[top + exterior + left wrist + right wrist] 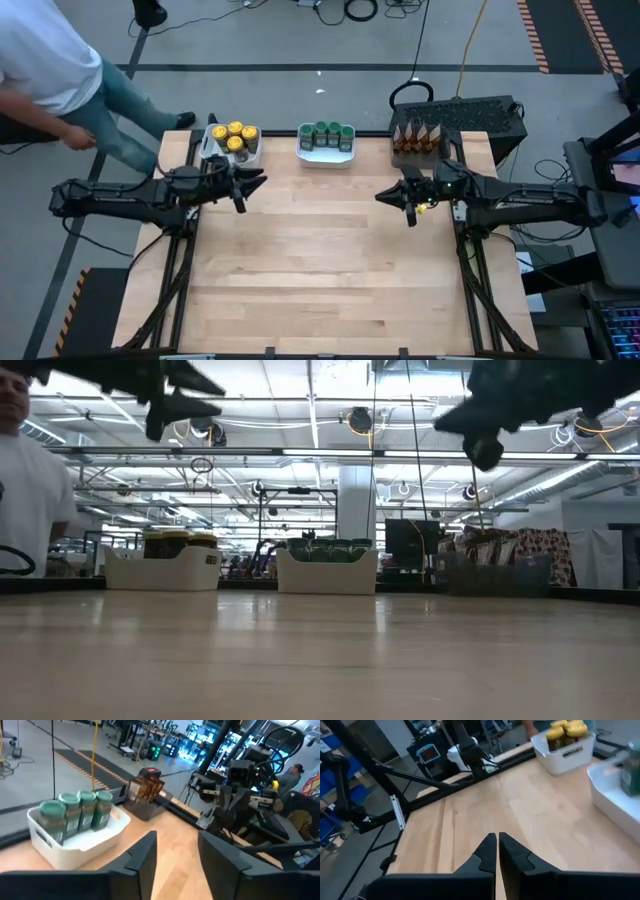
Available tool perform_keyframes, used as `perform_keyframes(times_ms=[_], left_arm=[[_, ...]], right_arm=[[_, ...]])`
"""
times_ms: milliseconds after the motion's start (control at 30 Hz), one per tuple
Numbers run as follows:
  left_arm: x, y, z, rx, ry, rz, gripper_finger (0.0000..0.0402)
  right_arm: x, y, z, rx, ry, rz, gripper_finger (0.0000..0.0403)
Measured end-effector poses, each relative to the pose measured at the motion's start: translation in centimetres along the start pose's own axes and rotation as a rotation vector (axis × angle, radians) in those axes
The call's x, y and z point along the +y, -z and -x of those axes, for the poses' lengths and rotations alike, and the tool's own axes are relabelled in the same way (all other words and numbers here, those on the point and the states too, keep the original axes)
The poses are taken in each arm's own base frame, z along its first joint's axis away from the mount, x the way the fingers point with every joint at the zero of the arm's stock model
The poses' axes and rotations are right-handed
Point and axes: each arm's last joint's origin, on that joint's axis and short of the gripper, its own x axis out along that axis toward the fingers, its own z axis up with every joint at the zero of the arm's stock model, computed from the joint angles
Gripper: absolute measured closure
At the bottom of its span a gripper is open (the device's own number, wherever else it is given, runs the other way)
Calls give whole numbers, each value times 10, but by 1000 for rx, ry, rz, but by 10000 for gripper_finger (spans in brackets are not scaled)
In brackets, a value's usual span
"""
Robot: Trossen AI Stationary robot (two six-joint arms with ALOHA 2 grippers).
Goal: Sort spices by type
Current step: Return to Home Position
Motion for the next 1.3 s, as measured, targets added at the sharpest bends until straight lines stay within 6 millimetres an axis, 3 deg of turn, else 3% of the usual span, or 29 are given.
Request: perform_keyframes(times_ms=[200,367,700,900,1300], left_arm=[[19,31,13,-74,59,111,302],[31,51,22,-110,90,152,338],[44,73,30,-81,109,197,392],[49,76,40,-92,118,196,394],[58,90,50,-113,153,212,393]], right_arm=[[-13,30,6,-16,9,-79,403],[-18,45,12,-56,42,-100,403],[-19,50,20,-94,53,-84,403],[-18,51,25,-110,47,-58,403],[-27,73,31,-195,17,-90,403]])
